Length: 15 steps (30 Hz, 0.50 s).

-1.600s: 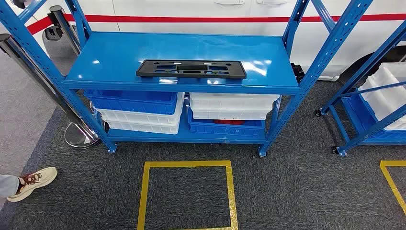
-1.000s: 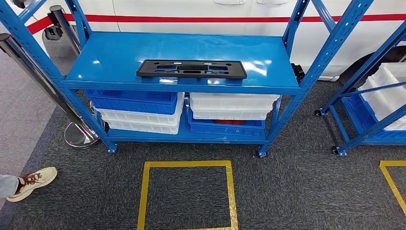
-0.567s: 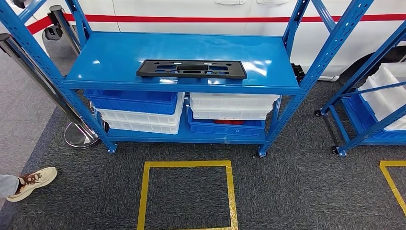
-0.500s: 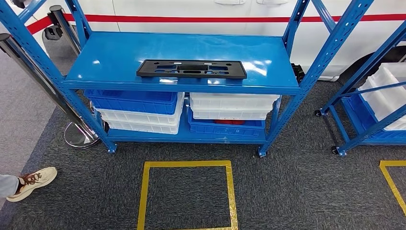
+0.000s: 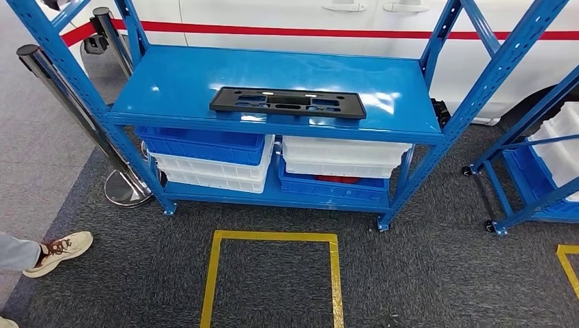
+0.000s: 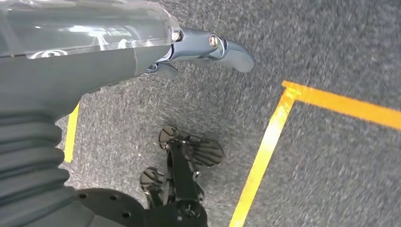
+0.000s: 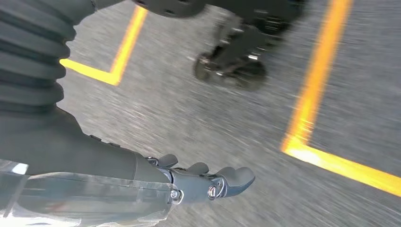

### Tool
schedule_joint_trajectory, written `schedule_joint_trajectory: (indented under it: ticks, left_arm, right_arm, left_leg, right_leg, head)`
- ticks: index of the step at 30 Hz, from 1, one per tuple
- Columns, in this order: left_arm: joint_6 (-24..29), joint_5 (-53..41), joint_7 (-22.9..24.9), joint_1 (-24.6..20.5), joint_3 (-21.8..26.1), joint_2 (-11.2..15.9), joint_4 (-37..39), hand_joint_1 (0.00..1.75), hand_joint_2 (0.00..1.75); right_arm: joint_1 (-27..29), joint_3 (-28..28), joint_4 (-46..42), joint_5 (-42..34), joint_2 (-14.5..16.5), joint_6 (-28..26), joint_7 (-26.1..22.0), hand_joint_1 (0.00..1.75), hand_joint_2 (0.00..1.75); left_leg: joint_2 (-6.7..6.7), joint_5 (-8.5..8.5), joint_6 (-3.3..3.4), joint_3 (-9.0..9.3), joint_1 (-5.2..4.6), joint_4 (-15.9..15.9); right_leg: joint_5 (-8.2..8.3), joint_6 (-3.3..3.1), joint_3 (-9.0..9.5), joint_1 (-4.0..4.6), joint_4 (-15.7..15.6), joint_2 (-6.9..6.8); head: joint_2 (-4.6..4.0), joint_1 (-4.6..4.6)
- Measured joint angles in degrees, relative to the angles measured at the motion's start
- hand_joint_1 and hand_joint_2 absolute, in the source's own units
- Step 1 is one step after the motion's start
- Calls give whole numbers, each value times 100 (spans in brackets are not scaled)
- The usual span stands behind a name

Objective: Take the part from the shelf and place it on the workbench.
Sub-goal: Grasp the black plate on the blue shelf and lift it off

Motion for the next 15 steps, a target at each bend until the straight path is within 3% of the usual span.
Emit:
schedule_joint_trajectory:
  ticks: [2,4,7,9,12,13,14,15]
  left_arm:
    - [-9,-2,-7,3,33,-4,10,0,0]
    - [-18,-2,-17,-4,64,-11,22,0,0]
    - [-28,-7,-29,-5,113,-14,34,0,0]
    - [-33,-9,-43,-8,142,-22,42,0,0]
    - [-38,-10,-63,-19,187,-32,46,0,0]
    - [-40,-10,-66,-17,202,-32,47,0,0]
    - [-42,-12,-67,-13,214,-32,48,0,0]
    - [-44,-14,-68,-10,225,-32,49,0,0]
  right_arm:
    - [-28,151,-312,-234,-4,80,-115,0,0]
    - [-75,313,-633,-466,-9,168,-229,0,0]
    - [-129,577,-1134,-808,-9,303,-398,0,0]
    - [-153,770,-1476,-1038,-4,392,-507,0,0]
    - [-182,1029,-1970,-1368,-2,536,-669,0,0]
    - [-186,1112,-2127,-1477,-2,586,-719,0,0]
    - [-188,1194,-2276,-1579,-2,637,-765,0,0]
    - [-192,1275,-2424,-1680,0,686,-812,0,0]
  left_leg:
    - [-59,-74,-41,51,-9,51]
    - [-94,-135,-100,49,-18,107]
    - [-107,-178,-184,10,-4,138]
    - [-43,-322,-264,-89,2,365]
    - [65,-739,-388,-692,83,1461]
    - [78,-784,-424,-890,119,1764]
    - [90,-718,-456,-999,152,1874]
    - [105,-535,-489,-994,185,1749]
  right_leg:
    - [491,-47,245,12,-716,34]
    - [663,-81,424,37,-1208,74]
    - [621,-117,441,33,-1296,67]
    - [620,-162,484,-7,-1352,42]
    - [582,-206,545,-24,-1378,-12]
    - [561,-199,567,-34,-1376,-26]
    - [535,-181,598,-50,-1373,-37]
    - [503,-152,640,-73,-1367,-43]
  head:
    - [0,1]
    - [0,1]
    - [0,-1]
    - [0,-13]
    - [0,-34]
    - [0,-34]
    - [0,-34]
    - [0,-34]
